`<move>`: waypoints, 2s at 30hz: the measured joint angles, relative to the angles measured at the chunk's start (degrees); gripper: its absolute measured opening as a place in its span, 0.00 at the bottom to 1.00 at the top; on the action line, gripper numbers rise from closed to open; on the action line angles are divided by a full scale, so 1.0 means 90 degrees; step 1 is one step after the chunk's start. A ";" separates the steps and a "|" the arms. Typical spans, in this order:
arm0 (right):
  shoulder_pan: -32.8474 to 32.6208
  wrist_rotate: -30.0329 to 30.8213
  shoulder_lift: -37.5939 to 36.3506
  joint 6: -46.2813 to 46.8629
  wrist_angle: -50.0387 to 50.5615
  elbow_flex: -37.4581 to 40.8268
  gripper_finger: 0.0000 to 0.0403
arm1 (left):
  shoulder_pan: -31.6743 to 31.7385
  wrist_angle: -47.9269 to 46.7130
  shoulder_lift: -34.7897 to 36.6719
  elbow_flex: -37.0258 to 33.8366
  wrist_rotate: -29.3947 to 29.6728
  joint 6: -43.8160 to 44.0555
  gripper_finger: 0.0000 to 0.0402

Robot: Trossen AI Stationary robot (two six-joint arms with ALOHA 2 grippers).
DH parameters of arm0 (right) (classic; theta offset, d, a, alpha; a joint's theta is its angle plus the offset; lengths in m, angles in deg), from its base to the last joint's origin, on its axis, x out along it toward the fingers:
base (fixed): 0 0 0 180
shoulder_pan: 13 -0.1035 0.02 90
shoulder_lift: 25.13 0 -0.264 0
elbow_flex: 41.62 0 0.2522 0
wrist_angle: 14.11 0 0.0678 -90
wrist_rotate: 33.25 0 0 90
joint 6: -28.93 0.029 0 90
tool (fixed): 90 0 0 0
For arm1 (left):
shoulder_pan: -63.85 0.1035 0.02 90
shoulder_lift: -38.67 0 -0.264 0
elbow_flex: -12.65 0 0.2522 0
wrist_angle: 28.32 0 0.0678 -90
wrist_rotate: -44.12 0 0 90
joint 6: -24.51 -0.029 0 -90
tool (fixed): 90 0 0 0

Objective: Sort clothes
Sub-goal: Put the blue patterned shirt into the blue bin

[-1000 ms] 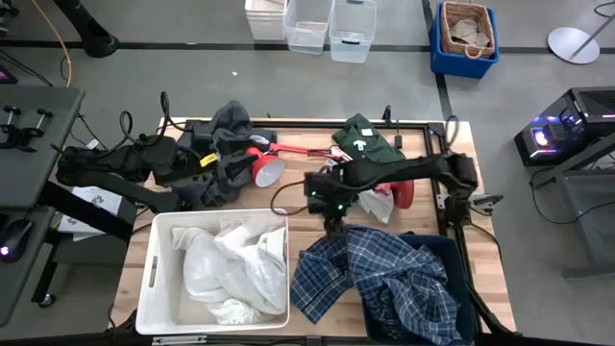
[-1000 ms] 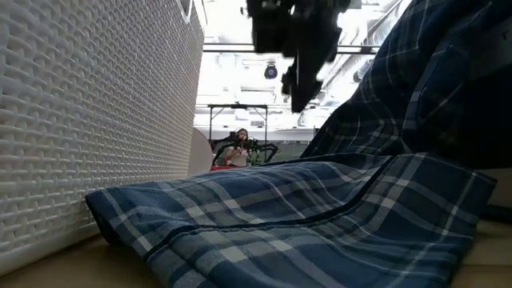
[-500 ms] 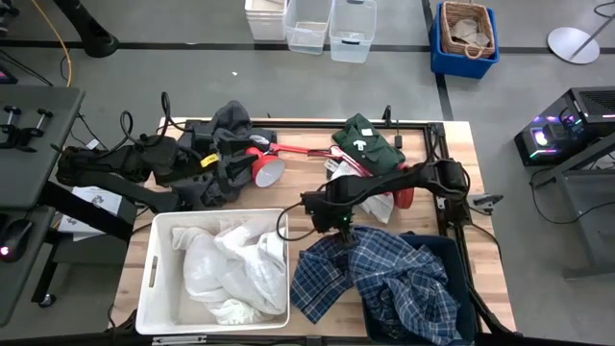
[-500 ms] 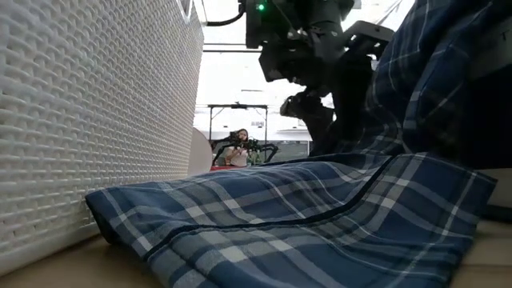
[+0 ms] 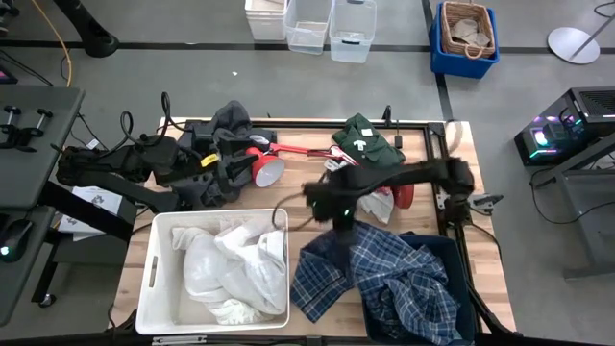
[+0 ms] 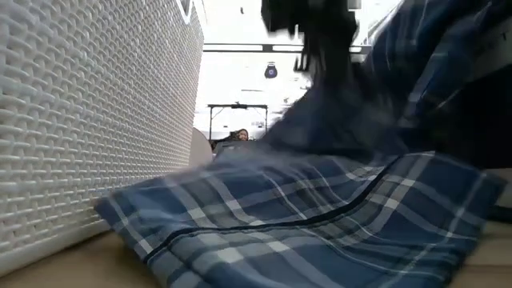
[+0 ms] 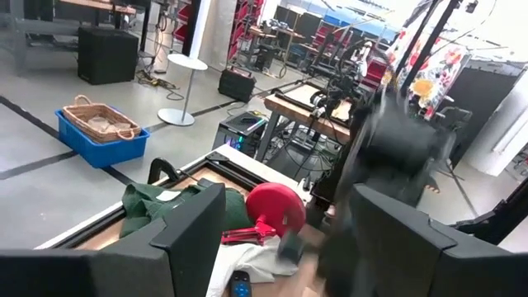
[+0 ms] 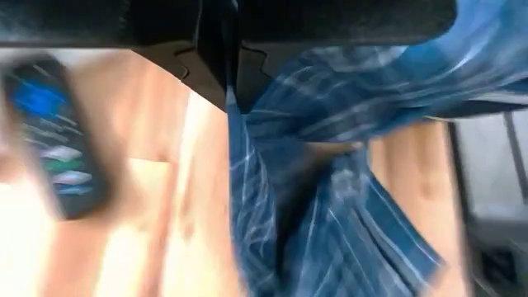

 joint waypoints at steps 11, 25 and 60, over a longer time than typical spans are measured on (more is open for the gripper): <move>-0.1468 0.1363 -0.2521 0.4738 0.1425 -0.2014 0.00 | -0.0002 0.0112 0.0000 -0.0002 0.0009 -0.0148 0.62; -0.6459 0.0783 -0.3476 1.1818 -0.1677 0.2004 0.00 | -0.0001 0.1002 0.0002 -0.0002 0.0009 -0.0893 0.62; -0.4776 -0.2253 -0.2306 1.0398 -0.6578 0.5516 0.41 | 0.0185 0.0662 0.0000 -0.0002 -0.0004 -0.0719 0.62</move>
